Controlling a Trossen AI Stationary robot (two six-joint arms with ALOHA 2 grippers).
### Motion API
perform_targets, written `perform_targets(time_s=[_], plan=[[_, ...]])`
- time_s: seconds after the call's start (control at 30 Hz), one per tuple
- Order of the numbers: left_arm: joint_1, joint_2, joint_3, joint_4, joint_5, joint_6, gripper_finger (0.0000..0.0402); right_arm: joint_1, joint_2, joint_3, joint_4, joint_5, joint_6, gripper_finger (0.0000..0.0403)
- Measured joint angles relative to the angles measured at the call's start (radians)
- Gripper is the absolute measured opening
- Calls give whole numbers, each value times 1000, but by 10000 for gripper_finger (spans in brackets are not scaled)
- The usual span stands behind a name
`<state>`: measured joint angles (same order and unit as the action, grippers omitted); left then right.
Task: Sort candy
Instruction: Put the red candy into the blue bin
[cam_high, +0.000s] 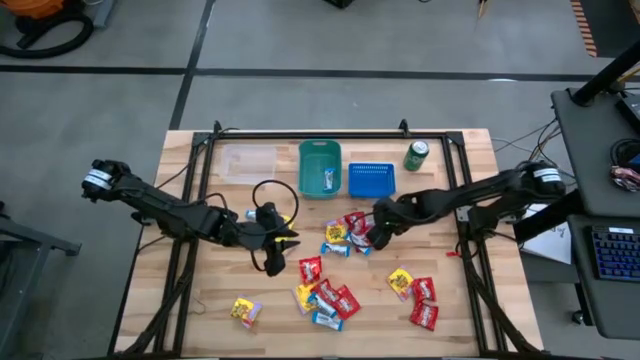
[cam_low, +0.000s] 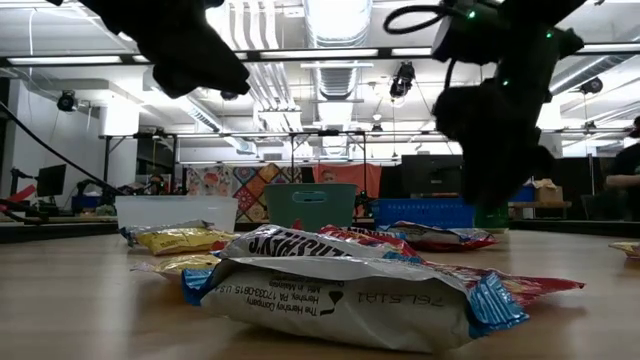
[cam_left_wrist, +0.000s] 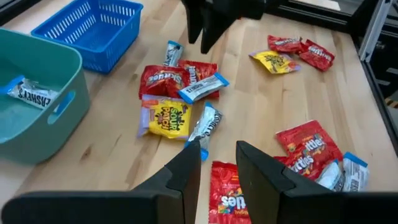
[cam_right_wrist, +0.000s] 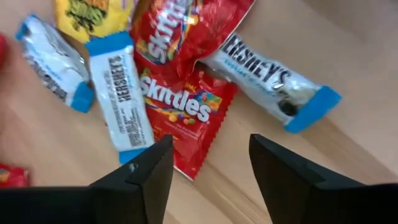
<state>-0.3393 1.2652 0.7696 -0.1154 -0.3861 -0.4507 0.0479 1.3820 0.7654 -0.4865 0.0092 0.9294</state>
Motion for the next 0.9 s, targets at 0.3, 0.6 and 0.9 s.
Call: perform_targets(time_s=[0.3,0.6,0.9], plan=[[1,0,0,1,-59,0,86,0,128,-1,115,-1,3,203],[1,5,0,3,-80,0,86,2,190,0,178,1,-4,185],[1,6,0,8,-99,0,86,0,183,-2,185,25,-55,73]])
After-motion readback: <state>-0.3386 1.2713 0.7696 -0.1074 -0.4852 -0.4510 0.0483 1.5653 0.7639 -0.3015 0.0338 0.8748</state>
